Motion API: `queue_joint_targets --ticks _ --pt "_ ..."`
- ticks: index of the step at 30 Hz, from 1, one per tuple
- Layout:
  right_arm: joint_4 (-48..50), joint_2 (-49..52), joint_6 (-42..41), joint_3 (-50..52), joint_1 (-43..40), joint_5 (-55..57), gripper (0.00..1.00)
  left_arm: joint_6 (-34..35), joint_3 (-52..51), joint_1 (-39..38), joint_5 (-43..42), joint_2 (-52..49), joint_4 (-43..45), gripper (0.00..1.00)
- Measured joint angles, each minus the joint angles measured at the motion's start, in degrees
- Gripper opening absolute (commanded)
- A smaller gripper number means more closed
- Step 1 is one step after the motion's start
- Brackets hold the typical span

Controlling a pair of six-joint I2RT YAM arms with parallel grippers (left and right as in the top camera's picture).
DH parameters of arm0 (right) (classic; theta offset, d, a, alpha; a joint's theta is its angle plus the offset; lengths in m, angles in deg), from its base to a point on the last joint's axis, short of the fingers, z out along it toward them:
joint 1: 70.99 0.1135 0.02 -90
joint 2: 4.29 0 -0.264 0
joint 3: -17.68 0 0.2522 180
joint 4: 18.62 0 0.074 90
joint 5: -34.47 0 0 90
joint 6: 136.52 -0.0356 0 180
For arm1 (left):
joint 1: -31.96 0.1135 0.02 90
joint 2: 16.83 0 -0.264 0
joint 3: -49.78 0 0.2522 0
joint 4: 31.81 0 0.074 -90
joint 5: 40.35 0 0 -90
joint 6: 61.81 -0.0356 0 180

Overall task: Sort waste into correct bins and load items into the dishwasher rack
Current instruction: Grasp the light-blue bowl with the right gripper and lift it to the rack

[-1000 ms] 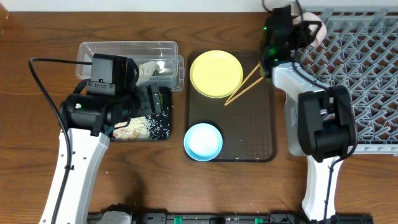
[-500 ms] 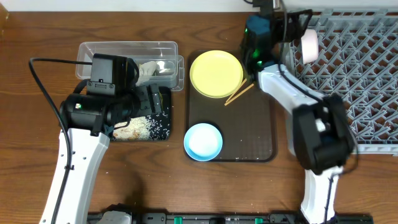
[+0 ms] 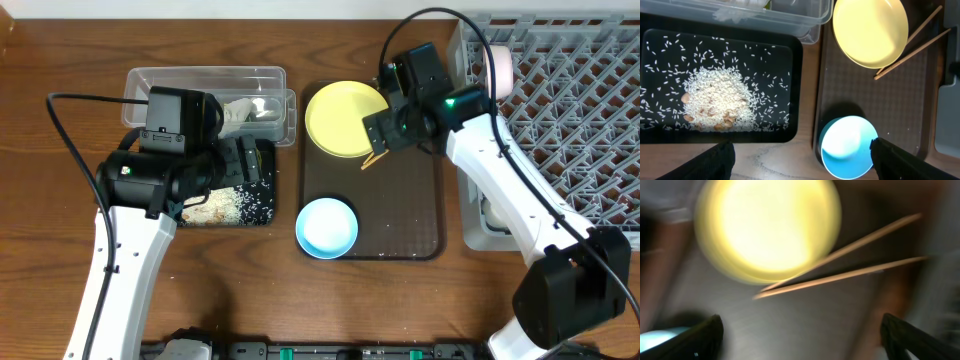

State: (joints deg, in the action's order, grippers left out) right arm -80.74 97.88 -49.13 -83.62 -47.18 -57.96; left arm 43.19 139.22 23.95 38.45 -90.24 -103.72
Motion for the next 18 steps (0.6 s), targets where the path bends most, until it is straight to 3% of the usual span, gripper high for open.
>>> queue_joint_targets --ticks 9,11,15,17,18 --pt "0.66 2.49 -3.91 9.86 8.20 -8.68 0.80 0.00 -0.02 0.00 0.02 0.00 0.04 0.89" --pt "0.68 4.09 -4.04 11.15 10.03 -8.63 0.73 0.00 -0.02 0.00 0.02 0.00 0.02 0.89" --pt "0.72 5.99 -3.80 13.44 10.64 -8.31 0.42 0.00 -0.02 0.00 0.02 0.00 0.04 0.89" --pt "0.94 6.40 -4.28 14.78 10.56 -8.00 0.13 0.00 -0.02 0.00 0.00 0.00 0.04 0.89" --pt "0.81 6.51 -4.07 15.15 10.54 -7.93 0.04 0.00 -0.02 0.00 0.00 0.00 0.04 0.89"
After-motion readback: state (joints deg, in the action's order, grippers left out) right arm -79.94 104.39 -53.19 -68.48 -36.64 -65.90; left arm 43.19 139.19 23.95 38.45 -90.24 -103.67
